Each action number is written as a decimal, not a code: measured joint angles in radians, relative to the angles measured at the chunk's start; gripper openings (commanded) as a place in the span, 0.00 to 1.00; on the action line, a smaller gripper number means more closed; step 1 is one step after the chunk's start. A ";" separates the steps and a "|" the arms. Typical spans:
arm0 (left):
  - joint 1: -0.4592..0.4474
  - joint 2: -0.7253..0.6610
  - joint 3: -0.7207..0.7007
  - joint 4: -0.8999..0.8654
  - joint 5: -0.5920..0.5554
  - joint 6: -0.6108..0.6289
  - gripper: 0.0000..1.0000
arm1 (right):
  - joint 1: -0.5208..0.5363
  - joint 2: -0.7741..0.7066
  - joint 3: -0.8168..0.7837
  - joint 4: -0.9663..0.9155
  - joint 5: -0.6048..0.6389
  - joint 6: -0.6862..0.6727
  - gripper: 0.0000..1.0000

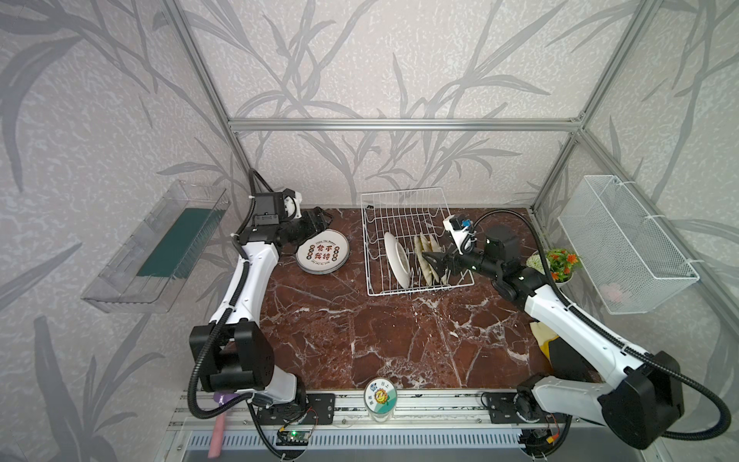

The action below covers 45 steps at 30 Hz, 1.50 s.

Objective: Unload the plates from the dish rack
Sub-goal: Pick up a plate from the dish rack.

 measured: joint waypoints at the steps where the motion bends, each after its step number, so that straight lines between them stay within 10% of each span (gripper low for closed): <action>1: -0.024 -0.006 0.004 0.002 0.003 -0.006 0.88 | 0.000 0.000 0.000 -0.002 0.009 0.005 0.99; 20: -0.357 0.137 0.021 -0.061 -0.061 -0.095 0.72 | -0.027 -0.092 -0.006 -0.077 0.184 0.113 0.99; 33: -0.443 0.233 0.030 -0.064 -0.072 -0.156 0.46 | -0.048 -0.103 -0.016 -0.105 0.185 0.154 0.99; 45: -0.449 0.243 0.042 -0.049 -0.064 -0.176 0.41 | -0.054 -0.105 -0.024 -0.104 0.183 0.153 0.99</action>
